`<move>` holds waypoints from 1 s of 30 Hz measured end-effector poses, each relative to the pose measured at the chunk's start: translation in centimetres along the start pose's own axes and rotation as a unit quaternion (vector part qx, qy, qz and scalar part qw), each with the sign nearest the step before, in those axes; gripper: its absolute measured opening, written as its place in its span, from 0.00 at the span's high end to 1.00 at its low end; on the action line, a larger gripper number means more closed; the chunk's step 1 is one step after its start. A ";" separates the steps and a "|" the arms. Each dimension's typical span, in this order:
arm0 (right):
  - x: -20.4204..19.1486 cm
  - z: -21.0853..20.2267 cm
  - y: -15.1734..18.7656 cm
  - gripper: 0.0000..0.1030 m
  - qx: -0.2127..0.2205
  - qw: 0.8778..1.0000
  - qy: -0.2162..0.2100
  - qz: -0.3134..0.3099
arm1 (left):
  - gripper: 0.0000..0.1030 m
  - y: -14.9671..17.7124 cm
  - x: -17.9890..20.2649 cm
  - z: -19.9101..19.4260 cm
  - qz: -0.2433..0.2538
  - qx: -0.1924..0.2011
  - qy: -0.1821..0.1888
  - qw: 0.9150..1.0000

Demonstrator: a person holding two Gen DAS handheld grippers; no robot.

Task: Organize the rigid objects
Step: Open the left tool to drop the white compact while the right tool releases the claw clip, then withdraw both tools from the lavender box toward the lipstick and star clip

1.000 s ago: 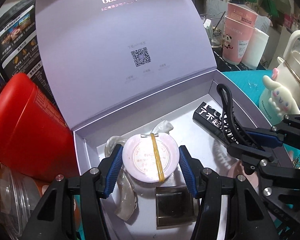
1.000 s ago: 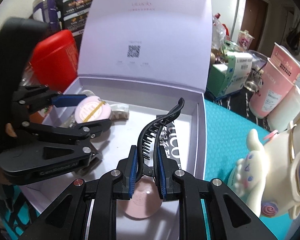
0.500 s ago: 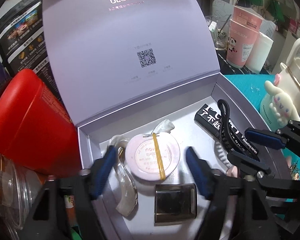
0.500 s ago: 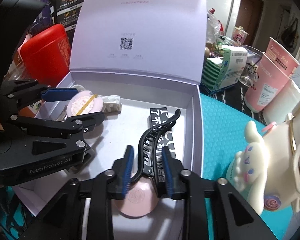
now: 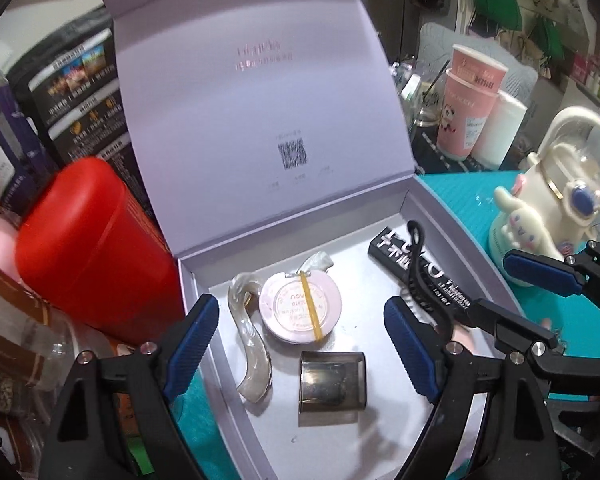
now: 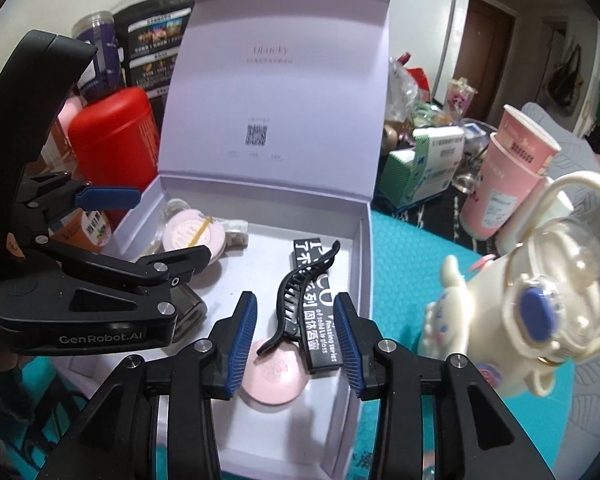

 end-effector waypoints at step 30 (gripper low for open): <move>-3.4 -13.2 1.5 0.62 0.086 0.996 0.034 0.000 | 0.17 3.1 0.5 -15.0 0.003 0.113 0.021 0.993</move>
Point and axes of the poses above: each gripper's, at about its wrist camera, not at the fingertips, and z roughly the way its jaws point, x to its right, y to its underside, the point moved 1 cm from there along z, roughly the way its jaws point, and after that the axes turned 3 degrees about -z, right-handed, at the moved point
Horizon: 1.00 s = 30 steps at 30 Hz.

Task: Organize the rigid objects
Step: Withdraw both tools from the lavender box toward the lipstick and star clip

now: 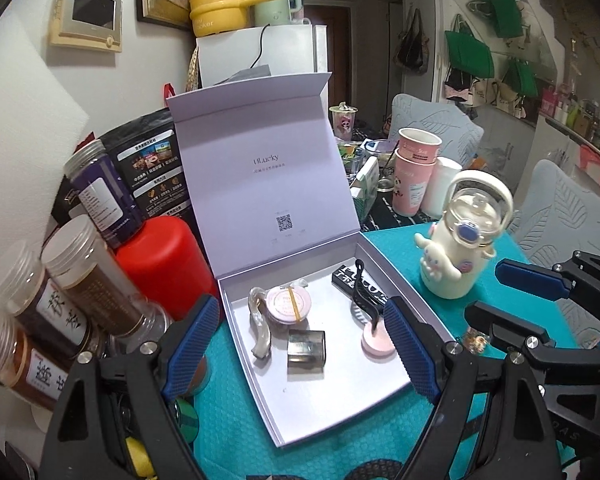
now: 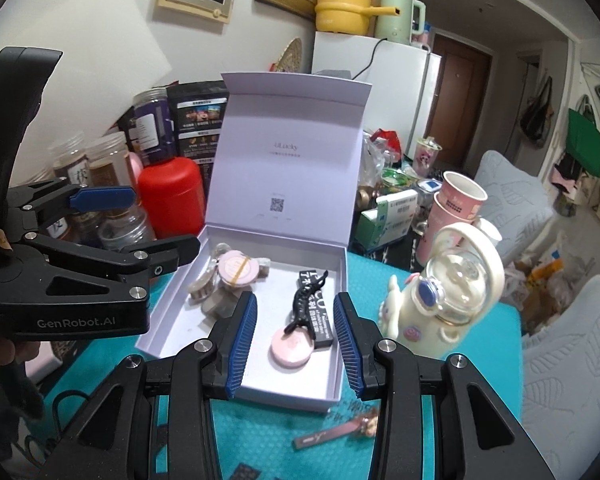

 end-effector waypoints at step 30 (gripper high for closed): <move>-2.5 -7.2 9.1 0.62 -0.010 0.998 0.020 0.051 | 0.17 8.9 3.7 -5.4 0.019 -0.019 0.063 0.998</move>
Point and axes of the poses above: each gripper's, at about its wrist camera, not at the fingertips, and z roughly the way its jaws point, x to its right, y to its underside, the point moved 1 cm from there along z, roughly the way its jaws point, and after that the axes turned 3 degrees about -z, right-handed, at the moved point
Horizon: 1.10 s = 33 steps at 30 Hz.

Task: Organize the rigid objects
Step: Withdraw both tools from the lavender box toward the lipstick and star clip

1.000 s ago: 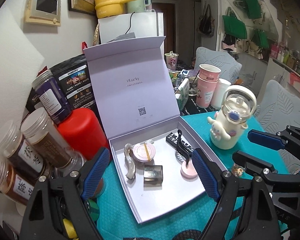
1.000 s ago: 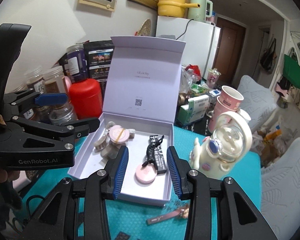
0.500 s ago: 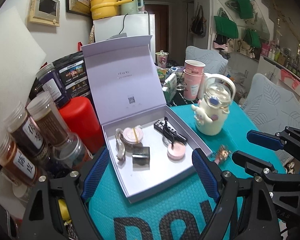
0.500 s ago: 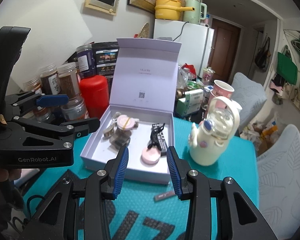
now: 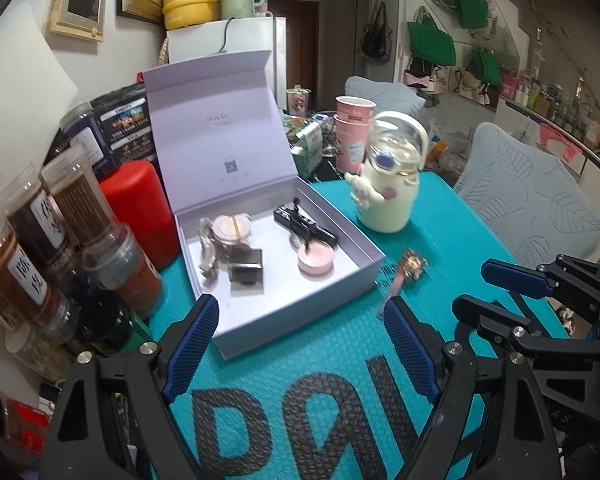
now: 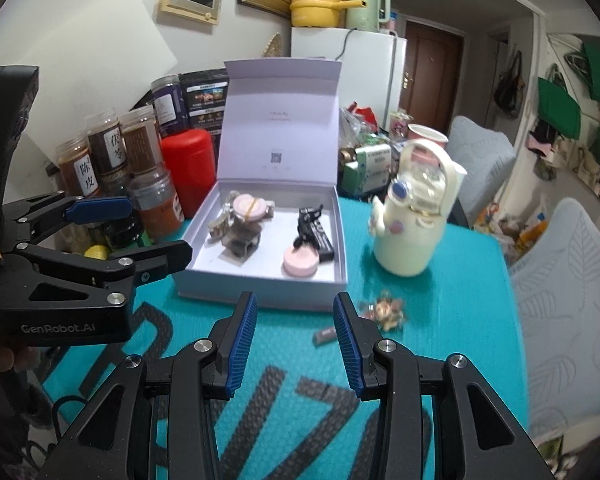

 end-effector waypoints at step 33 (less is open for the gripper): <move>5.1 4.5 7.3 0.49 -0.073 0.993 0.013 0.093 | 0.18 4.7 2.8 7.0 0.012 -0.070 0.064 0.995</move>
Point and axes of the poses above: each gripper's, at about its wrist camera, not at the fingertips, and z roughly the way its jaws point, x to its right, y to its underside, the point moved 1 cm from there along z, roughly the way its jaws point, and after that the axes turned 3 degrees about -z, right-handed, at the moved point
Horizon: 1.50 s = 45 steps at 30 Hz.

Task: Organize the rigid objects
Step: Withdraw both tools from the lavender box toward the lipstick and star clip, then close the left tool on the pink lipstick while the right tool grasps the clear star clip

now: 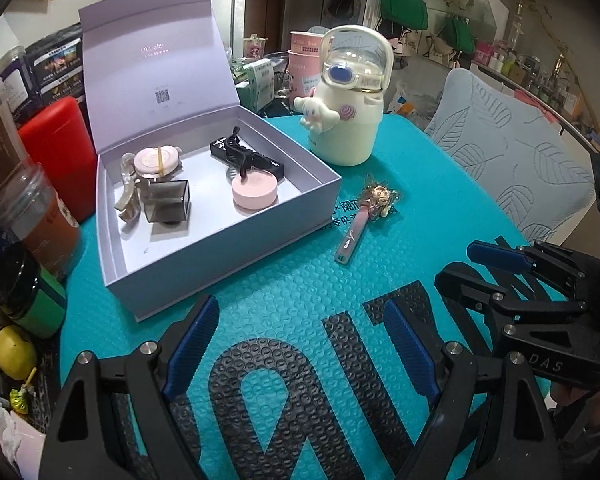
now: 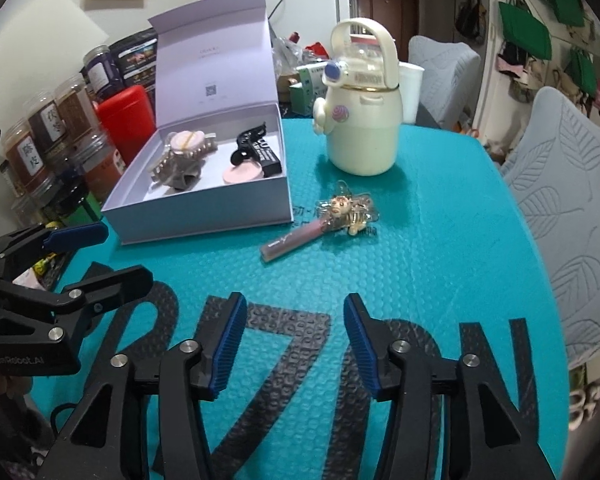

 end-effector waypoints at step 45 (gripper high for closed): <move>6.6 10.4 -5.1 0.43 -0.030 0.999 -0.034 -0.007 | 0.19 -3.8 2.9 8.9 0.037 -0.046 0.017 0.998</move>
Point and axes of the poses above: each gripper's, at about its wrist camera, not at the fingertips, and z roughly the way its jaws point, x to its right, y to its underside, the point moved 1 cm from there along z, roughly the way its jaws point, and after that the axes turned 3 degrees about -z, right-handed, at the moved point
